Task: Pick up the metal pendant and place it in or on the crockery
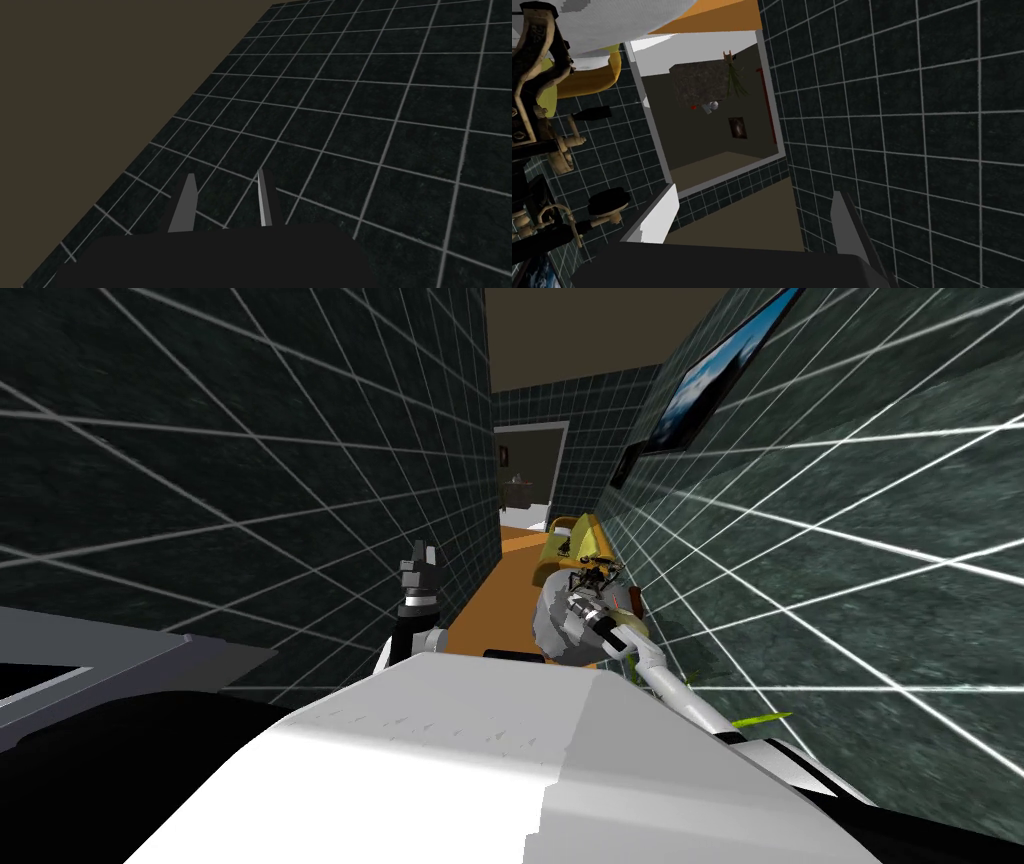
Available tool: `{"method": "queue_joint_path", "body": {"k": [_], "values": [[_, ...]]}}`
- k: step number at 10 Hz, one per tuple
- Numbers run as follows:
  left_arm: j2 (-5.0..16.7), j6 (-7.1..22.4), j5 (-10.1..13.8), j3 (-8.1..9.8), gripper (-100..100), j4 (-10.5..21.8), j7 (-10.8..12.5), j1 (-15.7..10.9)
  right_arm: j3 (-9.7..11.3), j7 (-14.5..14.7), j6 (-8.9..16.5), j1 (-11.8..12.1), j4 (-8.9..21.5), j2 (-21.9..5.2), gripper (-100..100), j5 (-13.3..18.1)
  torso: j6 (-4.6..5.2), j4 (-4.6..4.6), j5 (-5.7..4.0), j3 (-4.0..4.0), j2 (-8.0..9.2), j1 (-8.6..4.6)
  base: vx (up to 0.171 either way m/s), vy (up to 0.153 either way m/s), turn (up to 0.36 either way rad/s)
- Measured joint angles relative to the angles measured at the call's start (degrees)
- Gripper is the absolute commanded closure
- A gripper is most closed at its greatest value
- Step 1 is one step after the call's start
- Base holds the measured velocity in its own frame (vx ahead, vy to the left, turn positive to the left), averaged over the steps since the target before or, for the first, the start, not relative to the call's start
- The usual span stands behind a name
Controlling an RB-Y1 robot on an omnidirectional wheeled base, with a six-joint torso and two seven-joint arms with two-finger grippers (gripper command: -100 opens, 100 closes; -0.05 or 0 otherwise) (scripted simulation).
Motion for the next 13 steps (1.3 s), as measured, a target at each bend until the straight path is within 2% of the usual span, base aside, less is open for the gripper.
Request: {"method": "queue_joint_path", "body": {"k": [2, 3, 4, 6, 7, 8, 9, 13], "values": [[0.0, 0.0, 0.0, 0.00, 0, 0.0, 0.0, 0.0, 0.5, 0.6, -0.1, -0.2, 2.2, -0.3, -100, 0.6, 0.06, -0.01, 0.03, -0.02, -0.04, 0.18, -0.015, -0.027, 0.095], [0.0, 0.0, 0.0, 0.00, 0, 0.0, 0.0, 0.0, 1.2, 0.5, 0.0, 0.0, 2.8, -1.7, -100, 1.2, 0.01, -0.01, 0.04, -0.03, -0.05, 0.15, -0.015, -0.048, 0.185], [0.0, 0.0, 0.0, 0.00, 0, 0.0, 0.0, 0.0, 1.4, 0.8, -0.2, -0.2, 4.2, -1.8, -100, 1.6, 0.04, -0.01, 0.02, -0.04, -0.07, 0.12, -0.025, -0.054, 0.276], [0.0, 0.0, 0.0, 0.01, 0, 0.0, 0.0, 0.0, 3.6, 1.7, -0.2, -1.6, 8.7, -3.1, -100, 3.5, 0.05, 0.00, 0.00, 0.00, 0.01, -0.02, -0.050, -0.091, 0.308], [0.0, 0.0, 0.0, 0.00, 0, 0.0, 0.0, 0.0, 5.3, 1.0, 1.7, -0.2, 7.2, -5.7, -100, 4.5, 0.01, 0.02, -0.01, 0.04, 0.05, -0.09, -0.032, -0.079, 0.131], [0.0, 0.0, 0.0, 0.01, 0, 0.0, 0.0, 0.0, 5.8, 1.0, 1.9, -0.8, 8.4, -6.0, -100, 4.9, 0.07, 0.00, -0.01, 0.00, -0.02, -0.03, -0.013, -0.028, -0.053], [0.0, 0.0, 0.0, 0.01, 0, 0.0, 0.0, 0.0, 5.6, 1.7, 0.8, -1.3, 10.5, -5.5, -100, 5.0, 0.09, -0.02, 0.02, -0.04, -0.08, 0.13, -0.020, -0.023, 0.176], [0.0, 0.0, 0.0, 0.00, 0, 0.0, 0.0, 0.0, 8.6, 2.1, 1.7, -1.3, 15.4, -7.7, -100, 7.4, 0.02, 0.00, 0.01, -0.01, -0.02, 0.08, -0.032, -0.042, 0.168]]}}
